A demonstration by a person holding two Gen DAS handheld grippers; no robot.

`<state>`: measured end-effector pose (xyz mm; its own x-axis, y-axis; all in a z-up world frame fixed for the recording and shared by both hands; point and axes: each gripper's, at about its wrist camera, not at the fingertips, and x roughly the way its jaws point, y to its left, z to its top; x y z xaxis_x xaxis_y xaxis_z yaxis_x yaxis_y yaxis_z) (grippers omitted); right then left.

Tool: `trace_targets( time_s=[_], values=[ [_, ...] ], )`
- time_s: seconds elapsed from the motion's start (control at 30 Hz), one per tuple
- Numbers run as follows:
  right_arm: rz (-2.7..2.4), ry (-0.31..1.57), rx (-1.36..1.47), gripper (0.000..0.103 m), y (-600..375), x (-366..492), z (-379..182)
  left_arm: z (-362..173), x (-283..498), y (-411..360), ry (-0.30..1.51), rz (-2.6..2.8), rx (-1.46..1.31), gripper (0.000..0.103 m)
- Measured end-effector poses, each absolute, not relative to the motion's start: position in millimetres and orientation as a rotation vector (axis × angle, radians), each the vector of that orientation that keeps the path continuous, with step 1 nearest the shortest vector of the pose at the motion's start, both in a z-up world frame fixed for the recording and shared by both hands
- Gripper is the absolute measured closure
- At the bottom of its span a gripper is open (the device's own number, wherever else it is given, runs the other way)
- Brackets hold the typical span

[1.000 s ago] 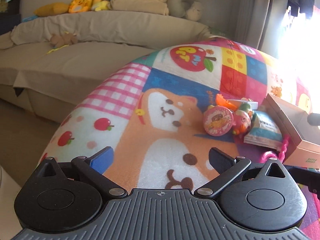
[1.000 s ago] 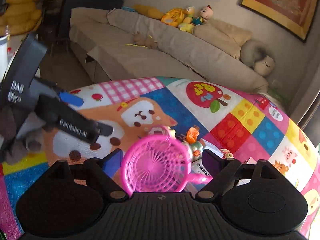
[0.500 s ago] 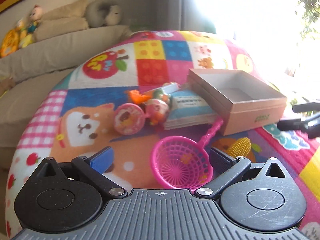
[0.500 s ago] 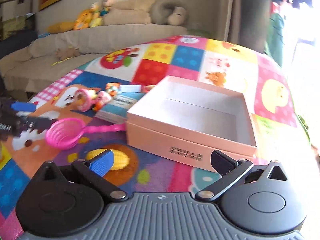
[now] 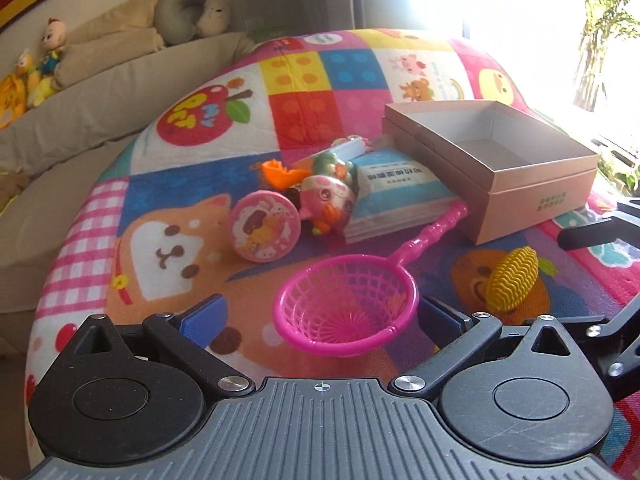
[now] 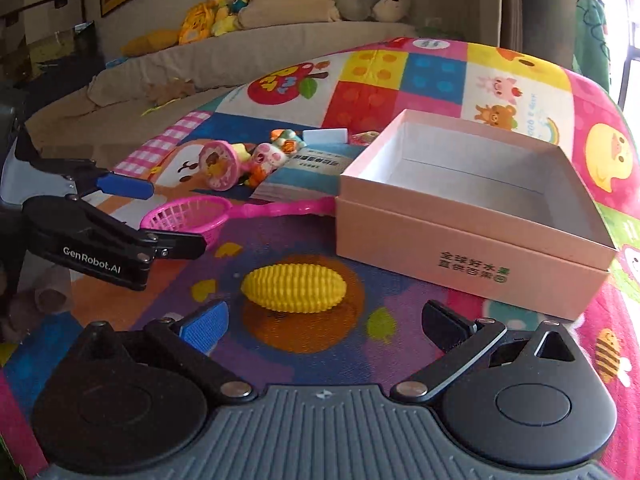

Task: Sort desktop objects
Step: 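Grasp the yellow corn toy with the right gripper while the left gripper holds the net scoop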

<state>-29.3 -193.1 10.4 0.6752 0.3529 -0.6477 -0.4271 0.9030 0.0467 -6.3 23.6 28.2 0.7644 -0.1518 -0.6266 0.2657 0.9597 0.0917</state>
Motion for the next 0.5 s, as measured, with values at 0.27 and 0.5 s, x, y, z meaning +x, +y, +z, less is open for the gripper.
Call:
trace_targets(
  time_s=[0.27, 0.5],
  values=[
    [0.422, 0.749, -0.141, 0.036, -170, -10, 3, 26, -6, 23, 0.672, -0.247, 0.169, 0.000],
    [0.294, 0.737, -0.104, 0.036, -230, -18, 18, 22, -4, 16, 0.673, -0.278, 0.166, 0.000]
  ],
)
